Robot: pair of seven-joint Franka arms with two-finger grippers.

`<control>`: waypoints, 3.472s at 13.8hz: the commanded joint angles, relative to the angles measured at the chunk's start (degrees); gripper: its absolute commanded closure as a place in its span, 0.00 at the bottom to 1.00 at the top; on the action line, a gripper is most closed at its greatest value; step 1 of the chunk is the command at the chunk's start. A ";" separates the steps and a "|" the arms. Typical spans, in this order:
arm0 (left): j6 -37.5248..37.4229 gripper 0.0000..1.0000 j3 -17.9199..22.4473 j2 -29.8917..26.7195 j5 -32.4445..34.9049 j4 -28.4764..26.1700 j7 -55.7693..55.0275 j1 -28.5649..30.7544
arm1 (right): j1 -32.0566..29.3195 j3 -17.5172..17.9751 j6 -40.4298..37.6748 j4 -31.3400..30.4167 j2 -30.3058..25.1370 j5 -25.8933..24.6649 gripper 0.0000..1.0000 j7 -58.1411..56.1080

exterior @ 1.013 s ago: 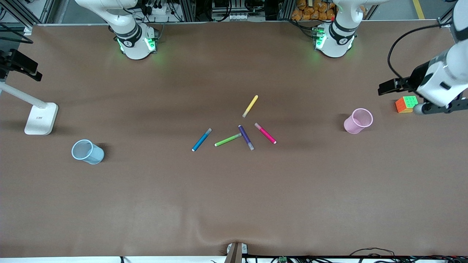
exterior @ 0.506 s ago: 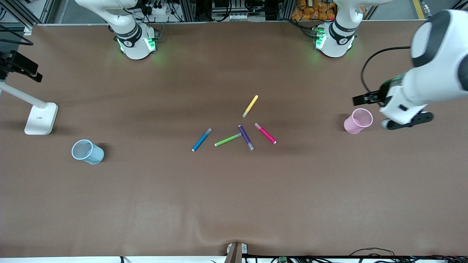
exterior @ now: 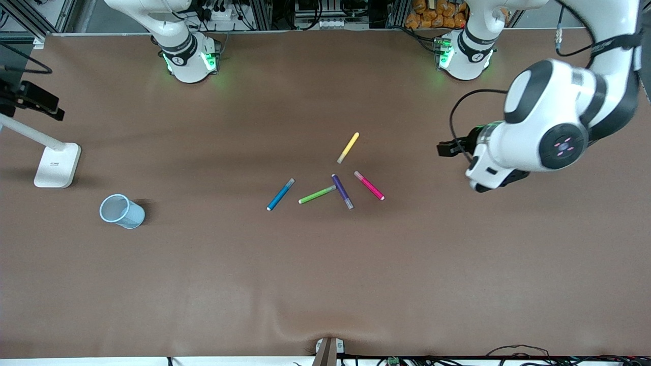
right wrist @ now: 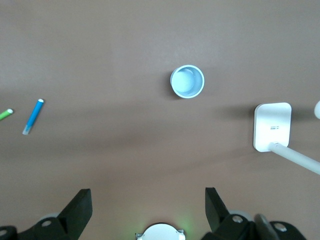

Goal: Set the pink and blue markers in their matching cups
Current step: 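Reach the left gripper to the pink marker while the right gripper reaches the blue marker, then grasp the pink marker with the left gripper while the right gripper grasps the blue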

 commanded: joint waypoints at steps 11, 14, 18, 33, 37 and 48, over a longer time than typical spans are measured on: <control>11.49 0.00 0.20 15.46 -6.32 0.62 -18.51 -8.80 | 4.22 0.35 1.55 -0.39 13.75 0.60 0.00 7.90; 16.49 0.00 0.28 18.18 -9.83 0.97 -21.84 -8.54 | 6.34 0.35 4.18 -2.48 14.37 5.94 0.00 18.89; 21.69 0.00 0.81 21.78 -12.04 1.15 -23.79 -7.84 | 9.32 0.44 6.56 -6.62 14.20 11.05 0.00 28.30; 33.03 0.38 1.60 28.20 -19.16 1.24 -23.79 -7.40 | 28.84 0.53 47.24 -29.47 14.98 13.00 0.00 56.44; 33.65 0.65 1.60 28.47 -19.16 1.24 -23.88 -7.40 | 33.14 0.44 54.36 -29.74 19.46 13.00 0.00 63.56; 32.18 1.00 2.74 18.47 -18.02 0.88 -23.35 -2.40 | 39.39 0.18 65.80 -30.53 29.05 12.64 0.48 67.35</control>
